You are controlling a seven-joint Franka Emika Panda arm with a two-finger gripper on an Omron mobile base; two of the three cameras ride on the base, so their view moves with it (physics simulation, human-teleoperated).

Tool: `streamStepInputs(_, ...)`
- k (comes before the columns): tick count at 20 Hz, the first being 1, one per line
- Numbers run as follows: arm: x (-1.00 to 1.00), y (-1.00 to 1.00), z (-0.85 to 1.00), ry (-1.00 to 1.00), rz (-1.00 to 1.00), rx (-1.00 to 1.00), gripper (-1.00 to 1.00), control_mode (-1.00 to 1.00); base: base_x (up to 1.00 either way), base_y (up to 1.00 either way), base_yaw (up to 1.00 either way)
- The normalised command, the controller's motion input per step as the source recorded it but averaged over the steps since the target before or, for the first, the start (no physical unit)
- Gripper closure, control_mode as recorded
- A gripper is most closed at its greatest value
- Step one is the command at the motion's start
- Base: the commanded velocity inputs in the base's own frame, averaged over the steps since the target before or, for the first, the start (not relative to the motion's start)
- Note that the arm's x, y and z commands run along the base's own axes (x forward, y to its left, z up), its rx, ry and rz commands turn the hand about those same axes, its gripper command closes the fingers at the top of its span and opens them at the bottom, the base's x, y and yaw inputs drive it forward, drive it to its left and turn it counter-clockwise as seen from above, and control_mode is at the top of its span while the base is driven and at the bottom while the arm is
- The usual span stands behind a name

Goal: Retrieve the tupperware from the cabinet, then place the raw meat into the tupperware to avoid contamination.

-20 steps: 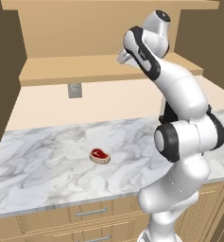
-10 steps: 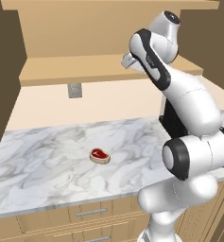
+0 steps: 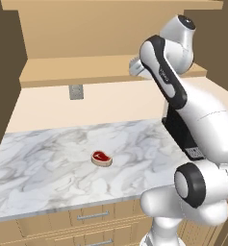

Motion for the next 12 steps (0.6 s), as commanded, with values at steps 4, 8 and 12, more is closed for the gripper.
streamStepInputs(4, -0.62, 0.01, 0.0, 0.03, 0.02, 0.0, 1.0, -1.0, 0.0, 0.0, 0.0)
streamStepInputs(8, -0.63, 0.0, 0.0, 0.04, 0.01, 0.0, 1.0, -1.0, 0.0, 0.0, 0.0)
streamStepInputs(12, -0.64, 0.0, 0.0, 0.05, 0.0, 0.0, 1.0, -1.0, 0.0, 0.0, 0.0)
